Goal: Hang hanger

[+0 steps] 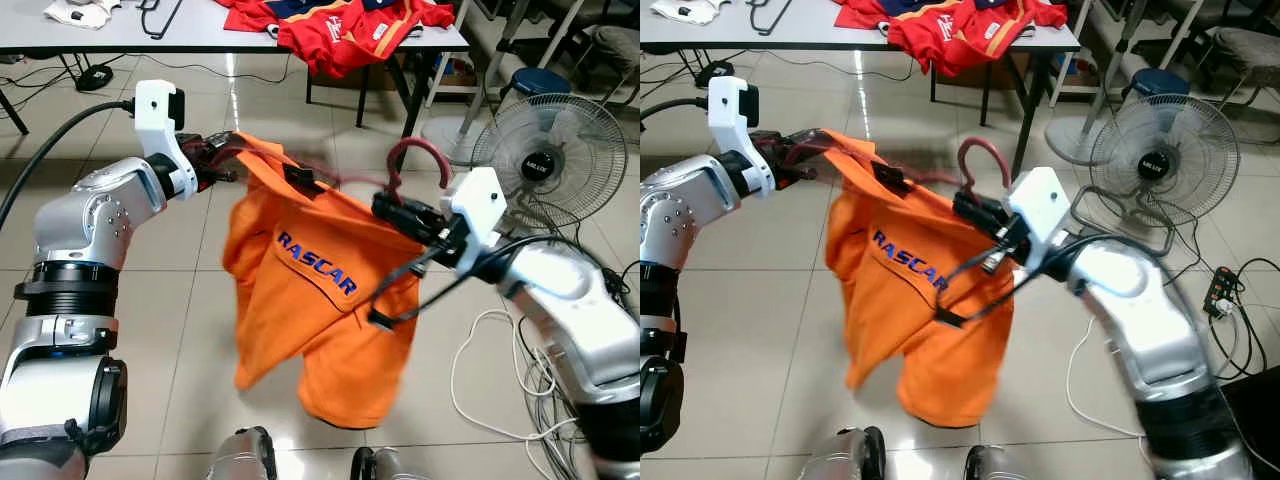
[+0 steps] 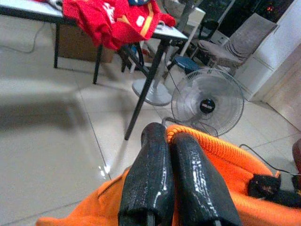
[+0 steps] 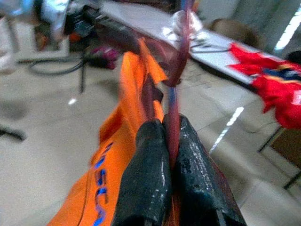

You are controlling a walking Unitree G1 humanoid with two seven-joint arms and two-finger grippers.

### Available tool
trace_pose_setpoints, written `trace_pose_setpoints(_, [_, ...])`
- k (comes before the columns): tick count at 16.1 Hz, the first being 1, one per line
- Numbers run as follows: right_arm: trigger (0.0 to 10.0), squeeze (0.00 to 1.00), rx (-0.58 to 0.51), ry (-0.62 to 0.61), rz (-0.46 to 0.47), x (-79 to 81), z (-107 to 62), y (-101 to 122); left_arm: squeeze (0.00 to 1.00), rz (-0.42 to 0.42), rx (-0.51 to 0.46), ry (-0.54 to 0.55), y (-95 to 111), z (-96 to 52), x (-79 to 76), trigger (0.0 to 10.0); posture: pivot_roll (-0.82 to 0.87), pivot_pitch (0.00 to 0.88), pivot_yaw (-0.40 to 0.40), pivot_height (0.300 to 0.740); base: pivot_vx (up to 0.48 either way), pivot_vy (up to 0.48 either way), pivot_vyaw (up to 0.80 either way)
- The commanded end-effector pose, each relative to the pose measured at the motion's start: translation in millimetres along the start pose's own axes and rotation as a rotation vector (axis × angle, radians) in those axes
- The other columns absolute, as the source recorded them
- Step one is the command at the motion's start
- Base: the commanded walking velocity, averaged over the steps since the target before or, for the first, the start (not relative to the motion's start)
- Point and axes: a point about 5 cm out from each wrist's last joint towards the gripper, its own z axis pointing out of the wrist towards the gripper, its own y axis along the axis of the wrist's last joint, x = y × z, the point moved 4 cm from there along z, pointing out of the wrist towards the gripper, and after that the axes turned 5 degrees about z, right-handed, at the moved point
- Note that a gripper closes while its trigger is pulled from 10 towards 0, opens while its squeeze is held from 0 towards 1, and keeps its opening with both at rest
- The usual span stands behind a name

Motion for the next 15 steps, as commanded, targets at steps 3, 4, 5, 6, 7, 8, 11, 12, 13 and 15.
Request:
trace_pose_setpoints(3, [0.0, 0.00, 0.006, -0.200, -0.014, -30.4, -17.2, -8.2, 0.00, 0.087, -0.105, 0.133, 37.4, -17.1, 26.5, 0.0, -0.06, 0.126, -0.019, 0.740, 0.000, 0.000, 0.00])
trace_pose_setpoints(4, [0.0, 0.00, -0.022, -0.199, -0.005, -30.1, -17.3, -3.6, 0.00, 0.112, -0.083, 0.138, 32.0, -16.3, 27.4, 0.0, -0.07, 0.126, -0.015, 0.740, 0.000, 0.000, 0.00])
trace_pose_setpoints(5, [0.0, 0.00, -0.017, -0.178, 0.000, -27.9, -17.5, -4.0, 0.00, 0.112, -0.081, 0.142, 30.3, -15.3, 27.5, 0.0, -0.07, 0.128, -0.014, 0.740, 0.000, 0.000, 0.00])
trace_pose_setpoints(6, [0.0, 0.00, 0.000, -0.155, -0.004, -25.0, -18.3, -7.4, 0.00, 0.109, -0.095, 0.149, 33.1, -14.3, 27.6, 0.0, -0.07, 0.128, -0.014, 0.740, 0.000, 0.000, 0.00])
trace_pose_setpoints(7, [0.0, 0.00, 0.010, -0.133, 0.008, -22.1, -18.7, -9.5, 0.00, 0.110, -0.103, 0.152, 35.3, -13.9, 27.5, 0.0, -0.07, 0.128, -0.014, 0.740, 0.000, 0.000, 0.00])
trace_pose_setpoints(8, [0.0, 0.00, 0.035, -0.053, 0.038, -10.6, -20.1, -14.5, 0.00, 0.119, -0.117, 0.155, 39.9, -13.2, 27.7, 0.0, -0.07, 0.129, -0.015, 0.740, 0.000, 0.000, 0.00])
trace_pose_setpoints(11, [0.0, 0.00, 0.072, 0.073, 0.109, 10.0, -23.8, -22.9, 0.00, 0.138, -0.142, 0.138, 48.0, -10.5, 23.2, 0.0, -0.07, 0.130, -0.016, 0.740, 0.000, 0.000, 0.00])
trace_pose_setpoints(12, [0.0, 0.00, 0.087, 0.075, 0.114, 11.4, -24.0, -26.0, 0.00, 0.146, -0.153, 0.126, 50.7, -9.9, 19.5, 0.0, -0.07, 0.128, -0.015, 0.740, 0.000, 0.000, 0.00])
trace_pose_setpoints(13, [0.0, 0.00, 0.118, 0.057, 0.117, 11.0, -24.1, -33.1, 0.00, 0.156, -0.172, 0.103, 55.3, -9.8, 14.5, 0.0, -0.07, 0.128, -0.015, 0.740, 0.000, 0.000, 0.00])
trace_pose_setpoints(15, [0.0, 0.00, 0.135, 0.061, 0.123, 13.6, -25.0, -37.6, 0.00, 0.170, -0.188, 0.087, 60.5, -10.2, 10.6, 0.0, -0.06, 0.125, -0.015, 0.740, 0.000, 0.000, 0.00])
